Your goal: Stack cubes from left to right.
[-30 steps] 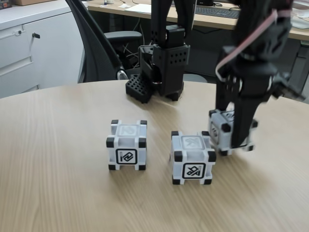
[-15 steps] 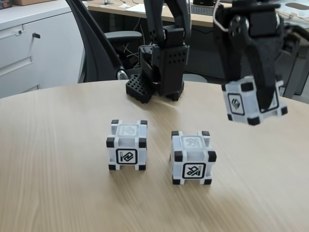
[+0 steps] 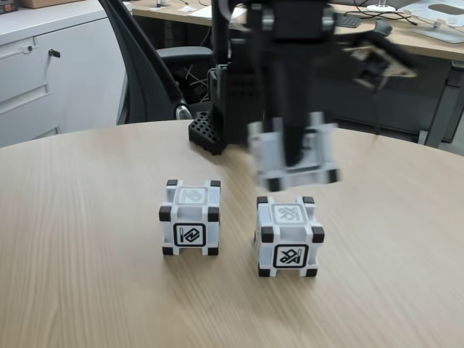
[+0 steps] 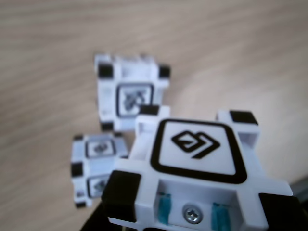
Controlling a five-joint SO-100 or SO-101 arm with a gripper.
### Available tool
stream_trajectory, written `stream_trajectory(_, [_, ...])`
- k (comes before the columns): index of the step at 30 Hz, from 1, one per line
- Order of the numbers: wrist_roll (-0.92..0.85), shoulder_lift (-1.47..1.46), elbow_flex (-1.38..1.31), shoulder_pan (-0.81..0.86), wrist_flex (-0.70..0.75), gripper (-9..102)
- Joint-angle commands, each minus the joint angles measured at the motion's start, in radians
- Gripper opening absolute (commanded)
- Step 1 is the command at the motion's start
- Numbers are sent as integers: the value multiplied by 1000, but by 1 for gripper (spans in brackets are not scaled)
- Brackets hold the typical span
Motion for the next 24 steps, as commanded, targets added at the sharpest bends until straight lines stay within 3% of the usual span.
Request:
stream_trajectory(1, [-51, 32, -38, 91, 3, 0])
stream_trajectory(11, [-167, 23, -26, 331, -3, 0])
stream_trajectory(20, [-78, 25, -23, 330, 12, 0])
stream_trajectory(24, [-58, 25, -23, 328, 97, 0])
